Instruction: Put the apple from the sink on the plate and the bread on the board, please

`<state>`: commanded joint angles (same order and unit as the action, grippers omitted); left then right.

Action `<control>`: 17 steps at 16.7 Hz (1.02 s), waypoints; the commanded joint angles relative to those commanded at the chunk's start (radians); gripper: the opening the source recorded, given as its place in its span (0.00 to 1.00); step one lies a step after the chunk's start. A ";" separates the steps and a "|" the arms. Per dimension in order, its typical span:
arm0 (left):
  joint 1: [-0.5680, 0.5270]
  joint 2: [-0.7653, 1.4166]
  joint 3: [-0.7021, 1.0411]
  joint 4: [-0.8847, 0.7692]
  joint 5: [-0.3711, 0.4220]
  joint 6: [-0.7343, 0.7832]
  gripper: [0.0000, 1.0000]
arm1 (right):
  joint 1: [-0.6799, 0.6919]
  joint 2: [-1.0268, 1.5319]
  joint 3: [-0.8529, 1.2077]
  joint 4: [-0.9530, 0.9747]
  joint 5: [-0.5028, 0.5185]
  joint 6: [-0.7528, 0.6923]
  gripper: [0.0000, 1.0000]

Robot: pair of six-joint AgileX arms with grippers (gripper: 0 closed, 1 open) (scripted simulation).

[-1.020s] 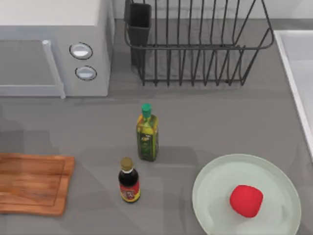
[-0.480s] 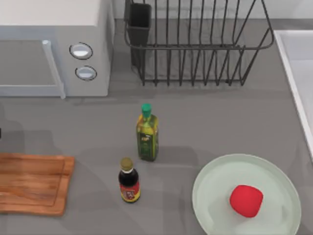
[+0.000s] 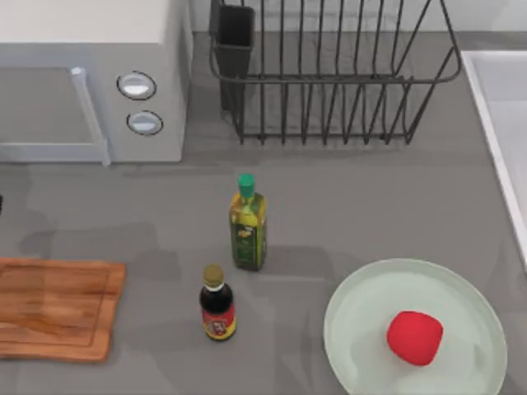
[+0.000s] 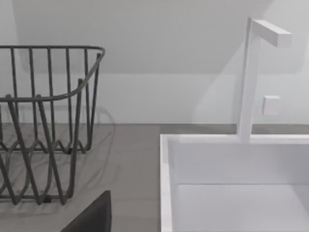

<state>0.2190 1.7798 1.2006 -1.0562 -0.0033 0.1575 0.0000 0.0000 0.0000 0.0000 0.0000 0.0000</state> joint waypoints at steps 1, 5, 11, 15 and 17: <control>0.009 -0.007 0.020 -0.032 0.007 -0.004 0.00 | 0.000 0.000 0.000 0.000 0.000 0.000 1.00; 0.055 -0.019 0.094 -0.089 0.017 -0.012 0.00 | 0.000 0.000 0.000 0.000 0.000 0.000 1.00; 0.073 -0.021 0.132 -0.066 0.007 -0.006 0.00 | 0.000 0.000 0.000 0.000 0.000 0.000 1.00; 0.063 -0.025 0.121 -0.059 0.008 0.025 0.00 | 0.000 0.000 0.000 0.000 0.000 0.000 1.00; 0.049 -0.044 0.102 -0.041 0.009 0.094 0.00 | 0.000 0.000 0.000 0.000 0.000 0.000 1.00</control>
<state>0.2680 1.7362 1.3029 -1.0969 0.0061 0.2519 0.0000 0.0000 0.0000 0.0000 0.0000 0.0000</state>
